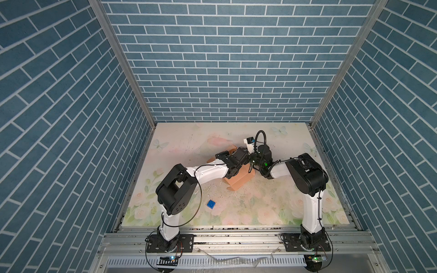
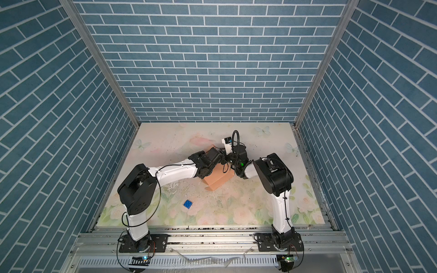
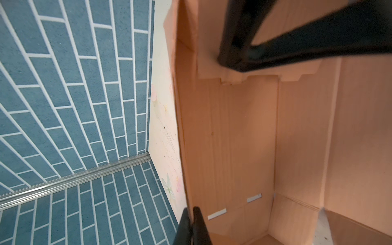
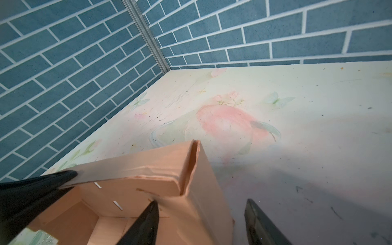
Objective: Fold the paper box
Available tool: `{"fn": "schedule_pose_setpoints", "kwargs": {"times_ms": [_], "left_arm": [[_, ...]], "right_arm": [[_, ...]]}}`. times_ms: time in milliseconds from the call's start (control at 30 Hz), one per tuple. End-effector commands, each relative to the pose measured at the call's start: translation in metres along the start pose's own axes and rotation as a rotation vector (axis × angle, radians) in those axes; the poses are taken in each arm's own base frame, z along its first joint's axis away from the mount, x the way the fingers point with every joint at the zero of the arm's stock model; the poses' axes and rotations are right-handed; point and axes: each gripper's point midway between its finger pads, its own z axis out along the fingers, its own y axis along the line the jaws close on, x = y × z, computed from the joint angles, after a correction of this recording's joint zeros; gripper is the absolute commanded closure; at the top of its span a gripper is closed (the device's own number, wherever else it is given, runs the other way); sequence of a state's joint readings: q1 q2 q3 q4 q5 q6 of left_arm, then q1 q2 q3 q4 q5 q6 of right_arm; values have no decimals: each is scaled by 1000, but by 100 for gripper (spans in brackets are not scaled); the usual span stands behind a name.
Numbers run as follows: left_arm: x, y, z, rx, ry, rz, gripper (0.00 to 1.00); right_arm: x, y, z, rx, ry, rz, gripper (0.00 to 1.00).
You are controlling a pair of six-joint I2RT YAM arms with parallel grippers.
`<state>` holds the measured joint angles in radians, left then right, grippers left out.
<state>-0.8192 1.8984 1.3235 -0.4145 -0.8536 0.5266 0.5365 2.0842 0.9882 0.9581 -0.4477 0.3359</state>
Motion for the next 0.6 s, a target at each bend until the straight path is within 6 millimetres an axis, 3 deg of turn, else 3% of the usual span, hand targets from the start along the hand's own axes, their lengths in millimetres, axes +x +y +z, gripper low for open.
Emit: {"fn": "schedule_pose_setpoints", "kwargs": {"times_ms": [0, 100, 300, 567], "left_arm": [[-4, -11, 3, 32, -6, 20, 94], [-4, -11, 3, 33, -7, 20, 94], [-5, -12, 4, 33, -6, 19, 94], [-5, -11, 3, 35, -8, 15, 94]], "right_arm": [[-22, 22, 11, -87, -64, -50, 36], [-24, 23, 15, -100, -76, -38, 36], [-25, 17, 17, -67, -83, -26, 57], [-25, 16, 14, -50, -94, -30, 68]]}}
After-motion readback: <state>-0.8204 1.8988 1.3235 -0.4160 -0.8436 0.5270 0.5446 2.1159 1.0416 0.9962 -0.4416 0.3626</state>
